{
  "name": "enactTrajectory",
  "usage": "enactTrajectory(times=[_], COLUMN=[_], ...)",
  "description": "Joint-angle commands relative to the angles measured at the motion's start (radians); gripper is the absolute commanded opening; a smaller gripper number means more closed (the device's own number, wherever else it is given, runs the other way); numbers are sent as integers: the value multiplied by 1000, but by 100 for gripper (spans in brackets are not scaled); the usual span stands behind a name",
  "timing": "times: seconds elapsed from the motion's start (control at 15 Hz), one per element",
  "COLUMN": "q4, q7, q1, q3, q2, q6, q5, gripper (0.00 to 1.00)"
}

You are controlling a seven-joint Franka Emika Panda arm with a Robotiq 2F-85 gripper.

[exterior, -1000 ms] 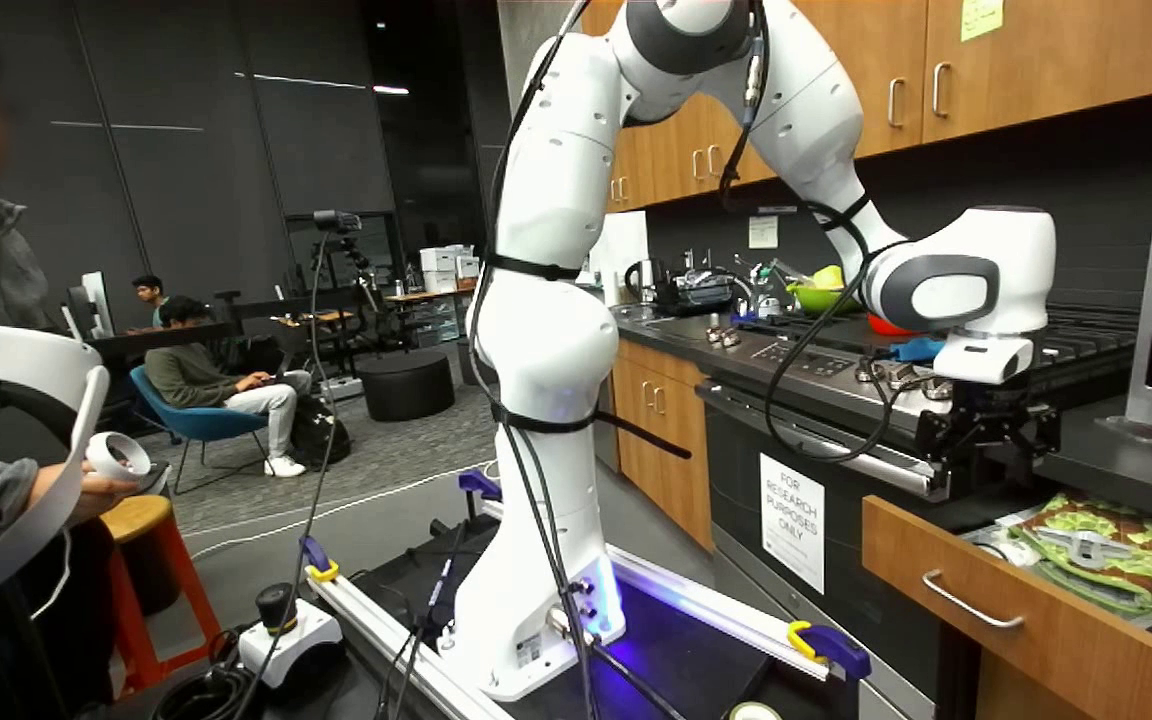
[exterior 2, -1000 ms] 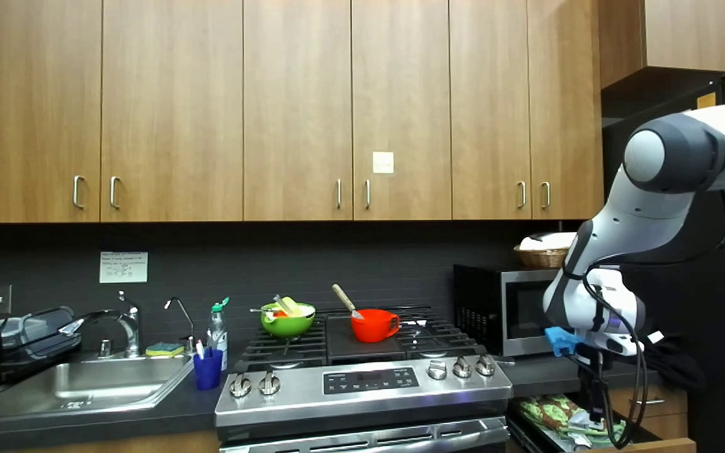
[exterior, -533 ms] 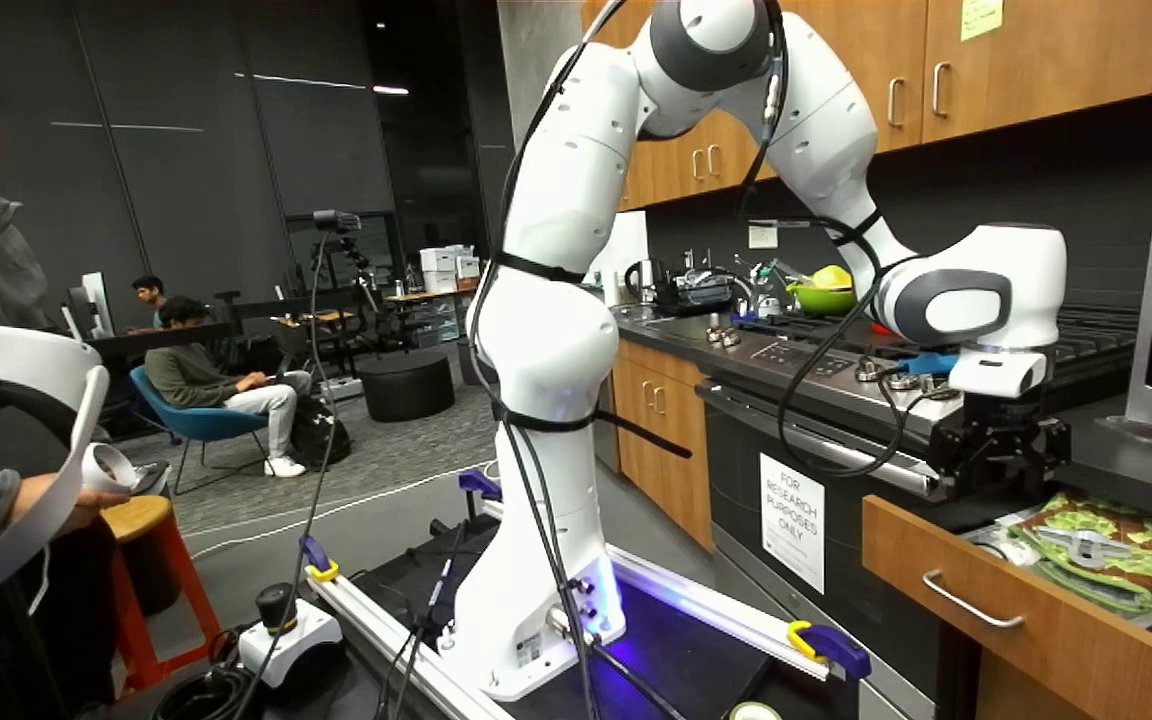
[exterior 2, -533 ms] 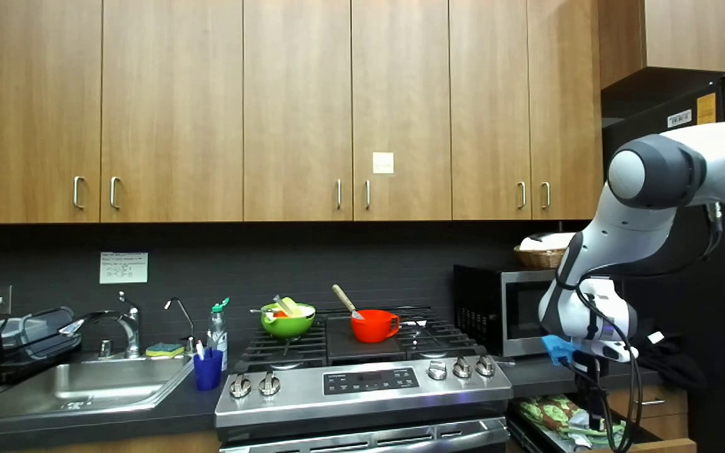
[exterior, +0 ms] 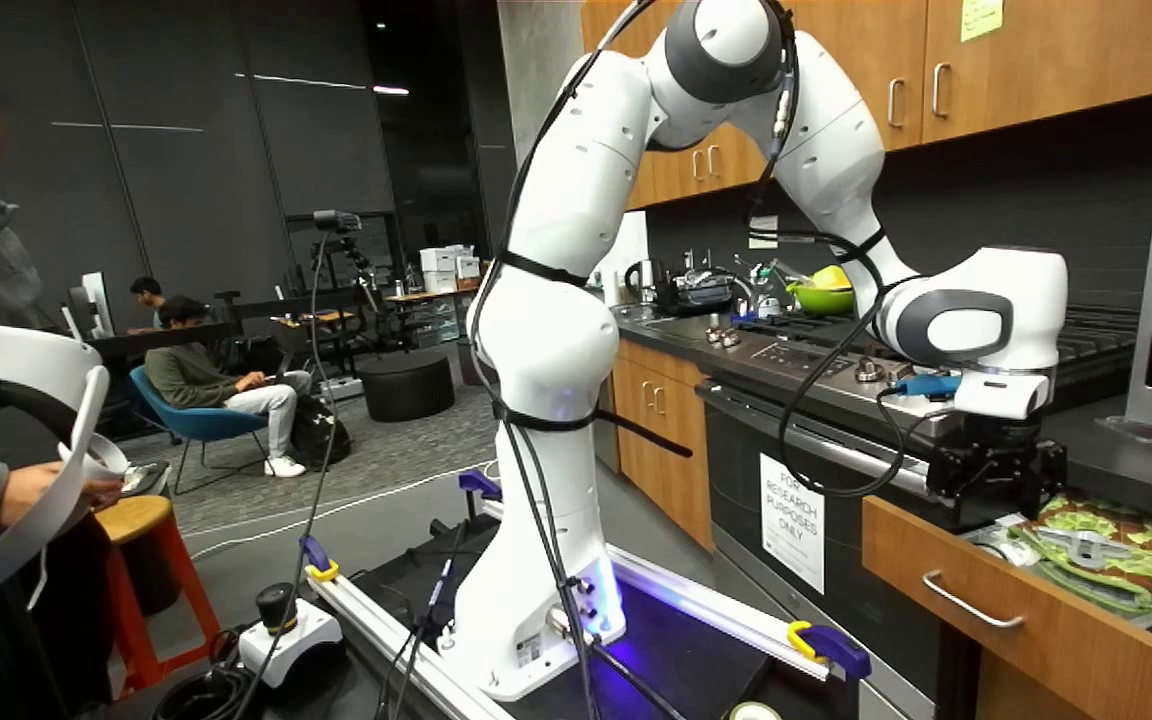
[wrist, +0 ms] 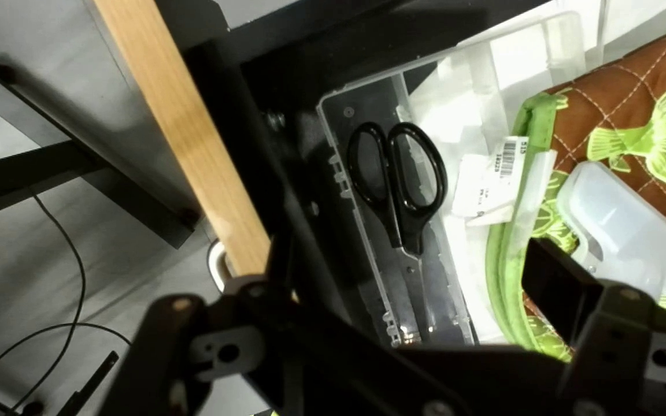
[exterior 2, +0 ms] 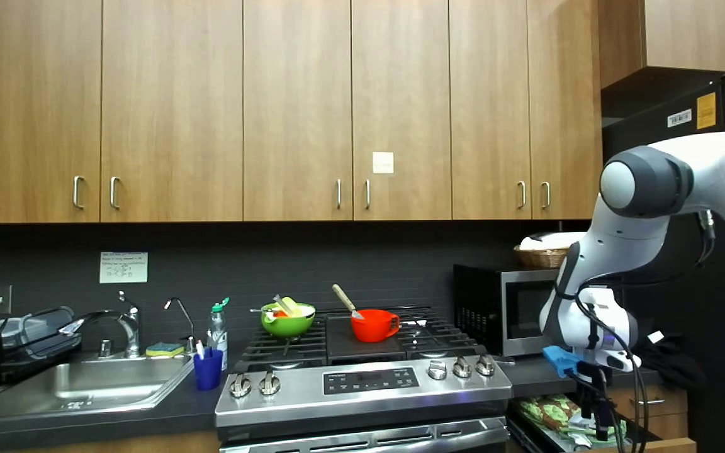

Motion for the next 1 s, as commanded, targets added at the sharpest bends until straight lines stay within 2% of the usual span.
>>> enactTrajectory(times=[0.0, 0.47, 0.93], q4=[15, 91, 85], q7=[-41, -36, -38], q1=[-16, -42, -24], q3=[-4, 0, 0], q2=[-6, 10, 40], q6=[1, -4, 11], q5=[25, 35, 8], gripper=[100, 100, 100])
